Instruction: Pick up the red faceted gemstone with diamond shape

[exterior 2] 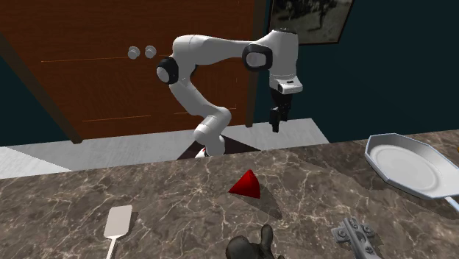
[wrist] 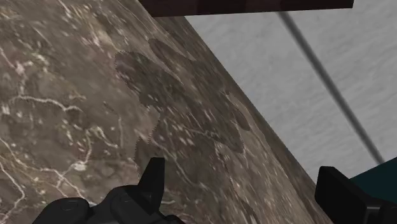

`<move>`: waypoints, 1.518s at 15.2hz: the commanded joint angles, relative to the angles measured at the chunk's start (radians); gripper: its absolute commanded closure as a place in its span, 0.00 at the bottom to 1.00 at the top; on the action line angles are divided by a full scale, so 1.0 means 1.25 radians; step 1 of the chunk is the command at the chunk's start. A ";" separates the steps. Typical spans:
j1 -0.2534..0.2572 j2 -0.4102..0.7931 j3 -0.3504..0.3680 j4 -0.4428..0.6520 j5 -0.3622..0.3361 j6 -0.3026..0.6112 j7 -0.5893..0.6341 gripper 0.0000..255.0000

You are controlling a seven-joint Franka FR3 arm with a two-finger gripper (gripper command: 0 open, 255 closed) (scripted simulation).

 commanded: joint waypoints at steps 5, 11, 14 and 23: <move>0.019 -0.031 -0.123 0.016 -0.013 -0.047 -0.166 0.00; 0.055 -0.006 -0.310 0.101 -0.037 -0.124 -0.413 0.00; 0.085 0.036 -0.407 0.169 -0.045 -0.165 -0.538 0.00; 0.271 0.280 -0.781 0.473 -0.007 -0.306 -0.950 0.00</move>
